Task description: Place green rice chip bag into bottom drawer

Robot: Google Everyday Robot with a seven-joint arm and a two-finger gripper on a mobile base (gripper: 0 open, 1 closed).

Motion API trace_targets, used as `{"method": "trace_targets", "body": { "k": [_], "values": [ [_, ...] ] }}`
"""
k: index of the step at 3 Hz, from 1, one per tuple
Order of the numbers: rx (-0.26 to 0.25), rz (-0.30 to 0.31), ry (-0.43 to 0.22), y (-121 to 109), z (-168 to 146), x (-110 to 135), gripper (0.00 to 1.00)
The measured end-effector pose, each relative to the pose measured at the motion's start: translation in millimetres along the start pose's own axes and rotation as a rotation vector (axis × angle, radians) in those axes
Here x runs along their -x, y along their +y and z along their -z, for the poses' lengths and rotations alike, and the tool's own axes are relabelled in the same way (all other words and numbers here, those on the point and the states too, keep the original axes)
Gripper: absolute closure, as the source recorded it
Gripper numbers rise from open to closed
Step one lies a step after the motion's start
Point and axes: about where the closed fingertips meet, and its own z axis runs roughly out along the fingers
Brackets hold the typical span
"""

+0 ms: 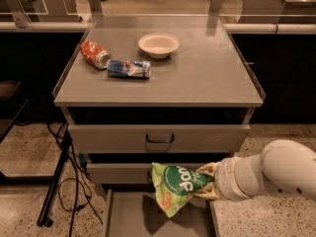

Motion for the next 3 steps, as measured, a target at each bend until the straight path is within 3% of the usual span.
{"method": "trace_targets", "body": {
  "k": [1, 3],
  "values": [
    [-0.005, 0.043, 0.008, -9, -46, -9, 1.00],
    [-0.091, 0.108, -0.031, -23, -110, -31, 1.00]
  ]
}}
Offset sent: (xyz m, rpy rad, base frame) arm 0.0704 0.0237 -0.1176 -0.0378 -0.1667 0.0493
